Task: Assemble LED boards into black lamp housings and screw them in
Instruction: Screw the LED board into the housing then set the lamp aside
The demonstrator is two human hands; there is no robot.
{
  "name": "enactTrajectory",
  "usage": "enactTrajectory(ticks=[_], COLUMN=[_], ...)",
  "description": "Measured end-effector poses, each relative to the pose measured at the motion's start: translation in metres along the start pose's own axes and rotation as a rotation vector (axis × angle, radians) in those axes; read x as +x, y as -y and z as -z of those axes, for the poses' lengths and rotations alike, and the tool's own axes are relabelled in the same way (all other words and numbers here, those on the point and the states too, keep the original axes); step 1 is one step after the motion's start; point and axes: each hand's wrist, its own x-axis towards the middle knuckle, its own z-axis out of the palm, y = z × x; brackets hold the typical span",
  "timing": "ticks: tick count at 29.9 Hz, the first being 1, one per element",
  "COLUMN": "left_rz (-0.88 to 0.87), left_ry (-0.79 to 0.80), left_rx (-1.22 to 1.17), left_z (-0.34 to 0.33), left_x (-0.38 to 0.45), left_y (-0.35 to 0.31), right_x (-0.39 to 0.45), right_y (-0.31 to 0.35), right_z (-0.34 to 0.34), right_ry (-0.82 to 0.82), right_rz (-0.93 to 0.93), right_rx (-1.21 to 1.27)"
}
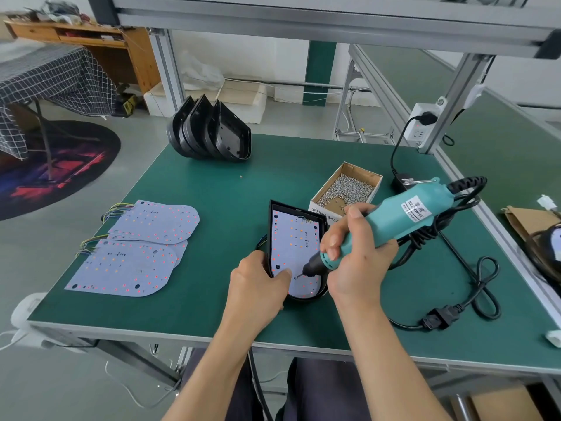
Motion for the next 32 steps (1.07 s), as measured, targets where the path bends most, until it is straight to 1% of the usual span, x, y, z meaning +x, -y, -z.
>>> enactTrajectory(ticks=[16, 22, 32], left_rz=[-0.01, -0.012, -0.025], left_ry=[-0.016, -0.013, -0.021], left_rx=[0.014, 0.013, 0.037], left_z=[-0.0005, -0.0009, -0.0013], left_x=[-0.0003, 0.0007, 0.001], left_y=[0.0003, 0.0008, 0.0015], right_x=[-0.0005, -0.0015, -0.0031], right_y=[-0.0024, -0.0052, -0.004], right_z=[-0.0021, 0.0005, -0.0019], right_ry=[0.007, 0.059, 0.095], right_rz=[0.018, 0.02, 0.015], right_rx=[-0.047, -0.051, -0.063])
